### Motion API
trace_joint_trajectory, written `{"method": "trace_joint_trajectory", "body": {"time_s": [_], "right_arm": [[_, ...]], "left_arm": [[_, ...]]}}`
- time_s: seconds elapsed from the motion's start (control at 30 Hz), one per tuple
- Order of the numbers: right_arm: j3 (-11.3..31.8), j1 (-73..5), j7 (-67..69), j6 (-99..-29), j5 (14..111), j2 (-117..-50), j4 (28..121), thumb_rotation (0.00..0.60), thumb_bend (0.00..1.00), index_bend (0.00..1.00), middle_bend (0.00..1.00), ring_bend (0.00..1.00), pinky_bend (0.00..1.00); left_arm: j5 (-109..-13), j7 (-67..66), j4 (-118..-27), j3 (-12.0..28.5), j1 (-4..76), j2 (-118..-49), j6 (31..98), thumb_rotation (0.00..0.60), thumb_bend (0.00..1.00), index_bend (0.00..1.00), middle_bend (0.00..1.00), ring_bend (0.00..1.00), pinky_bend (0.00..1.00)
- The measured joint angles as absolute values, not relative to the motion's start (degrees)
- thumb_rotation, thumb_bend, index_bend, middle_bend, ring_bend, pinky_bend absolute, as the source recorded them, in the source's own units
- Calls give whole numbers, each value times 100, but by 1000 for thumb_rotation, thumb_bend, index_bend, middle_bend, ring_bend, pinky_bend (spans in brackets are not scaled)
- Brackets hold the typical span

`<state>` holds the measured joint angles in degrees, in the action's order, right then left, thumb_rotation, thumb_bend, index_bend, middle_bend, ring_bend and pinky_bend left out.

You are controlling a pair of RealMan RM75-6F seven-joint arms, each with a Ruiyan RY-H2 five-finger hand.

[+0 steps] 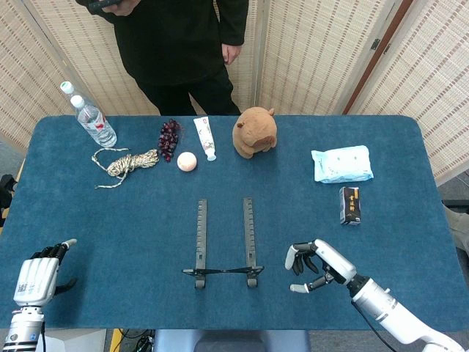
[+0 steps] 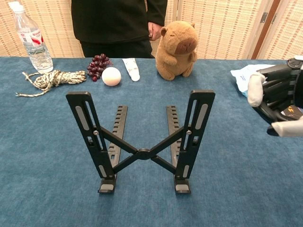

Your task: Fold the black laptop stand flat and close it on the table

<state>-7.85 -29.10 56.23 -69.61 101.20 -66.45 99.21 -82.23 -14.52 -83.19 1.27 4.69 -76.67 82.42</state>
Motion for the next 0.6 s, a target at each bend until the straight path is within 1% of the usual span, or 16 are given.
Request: {"method": "trace_joint_trajectory", "body": {"time_s": [0.2, 0.3, 0.43, 0.53, 0.6], "right_arm": [[-1115, -3206, 6791, -7161, 10986, -6519, 9549, 600, 0, 576, 701, 663, 852], [-1319, -3375, 7119, -7294, 11309, -6467, 9317, 600, 0, 576, 702, 672, 861], [-1481, -3536, 7326, -7356, 11548, -6487, 9143, 600, 0, 576, 699, 673, 862], [-1592, -3646, 7435, -7392, 11749, -6542, 9019, 600, 0, 570, 641, 651, 862], [-1682, -3743, 7512, -7418, 11908, -6578, 8942, 600, 0, 528, 582, 600, 845]], "left_arm": [[-8206, -1424, -8273, 118, 458, -7695, 8233, 600, 63, 227, 345, 345, 458], [-8210, -1414, -8260, 114, 455, -7709, 8236, 600, 62, 227, 345, 345, 458], [-8212, -1412, -8255, 115, 459, -7722, 8234, 600, 62, 227, 345, 345, 458], [-8215, -1411, -8253, 113, 461, -7727, 8231, 600, 63, 227, 345, 345, 458], [-8214, -1407, -8249, 110, 460, -7730, 8230, 600, 63, 227, 345, 345, 458]]}}
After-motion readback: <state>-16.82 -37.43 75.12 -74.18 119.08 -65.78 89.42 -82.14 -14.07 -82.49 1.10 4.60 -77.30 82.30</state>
